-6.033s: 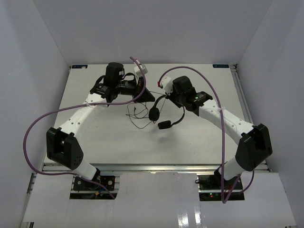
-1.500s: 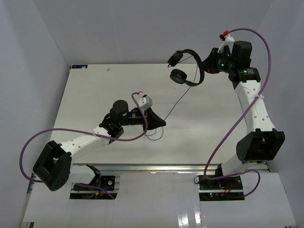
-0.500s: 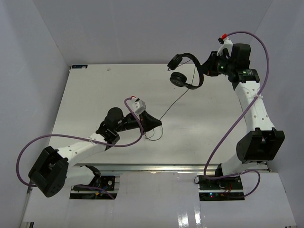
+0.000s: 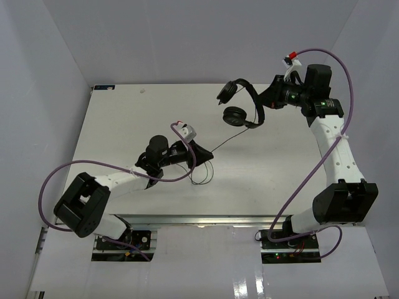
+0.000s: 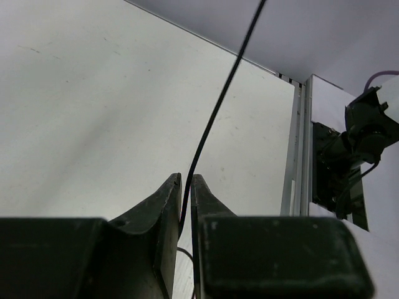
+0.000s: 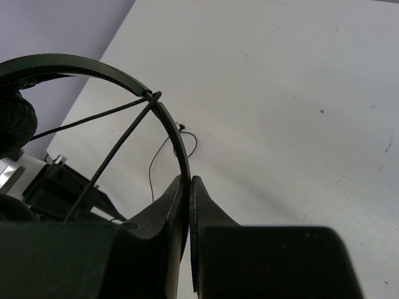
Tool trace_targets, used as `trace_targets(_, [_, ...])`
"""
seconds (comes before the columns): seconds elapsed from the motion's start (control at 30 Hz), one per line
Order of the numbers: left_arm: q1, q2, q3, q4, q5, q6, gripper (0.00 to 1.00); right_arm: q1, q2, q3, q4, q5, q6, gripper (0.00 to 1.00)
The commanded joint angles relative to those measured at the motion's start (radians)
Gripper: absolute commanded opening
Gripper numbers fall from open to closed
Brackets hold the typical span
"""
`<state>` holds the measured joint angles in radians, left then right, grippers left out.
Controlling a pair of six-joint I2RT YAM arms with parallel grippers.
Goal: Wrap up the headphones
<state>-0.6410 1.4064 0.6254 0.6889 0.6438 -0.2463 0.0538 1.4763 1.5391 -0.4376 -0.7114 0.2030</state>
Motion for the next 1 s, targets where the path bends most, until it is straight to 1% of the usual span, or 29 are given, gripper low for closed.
trace_targets(0.0, [0.027,0.036,0.027,0.138,-0.008,-0.060,0.24,0.004,-0.084,-0.033,0.048,-0.112,0.015,0.08])
trace_targets(0.1, [0.030,0.098,0.044,0.190,-0.013,-0.088,0.25,0.013,-0.104,-0.053,0.046,-0.124,0.014,0.08])
trace_targets(0.2, [0.030,0.160,0.068,0.255,-0.024,-0.113,0.24,0.027,-0.114,-0.057,0.048,-0.120,0.020,0.08])
trace_targets(0.37, [0.029,0.228,0.060,0.414,-0.103,-0.121,0.23,0.061,-0.114,-0.048,0.045,-0.102,0.049,0.08])
trace_targets(0.43, [0.027,0.255,0.072,0.438,-0.132,-0.120,0.23,0.082,-0.111,-0.047,0.045,-0.087,0.059,0.08])
trace_targets(0.67, [0.000,0.350,0.140,0.492,-0.157,-0.132,0.24,0.136,-0.095,-0.047,0.049,-0.019,0.093,0.08])
trace_targets(0.8, [-0.041,0.385,0.152,0.513,-0.248,-0.112,0.24,0.153,-0.079,-0.031,0.050,0.004,0.110,0.08])
trace_targets(0.97, [-0.079,0.411,0.141,0.561,-0.434,-0.099,0.26,0.164,-0.074,-0.018,0.053,0.018,0.119,0.08])
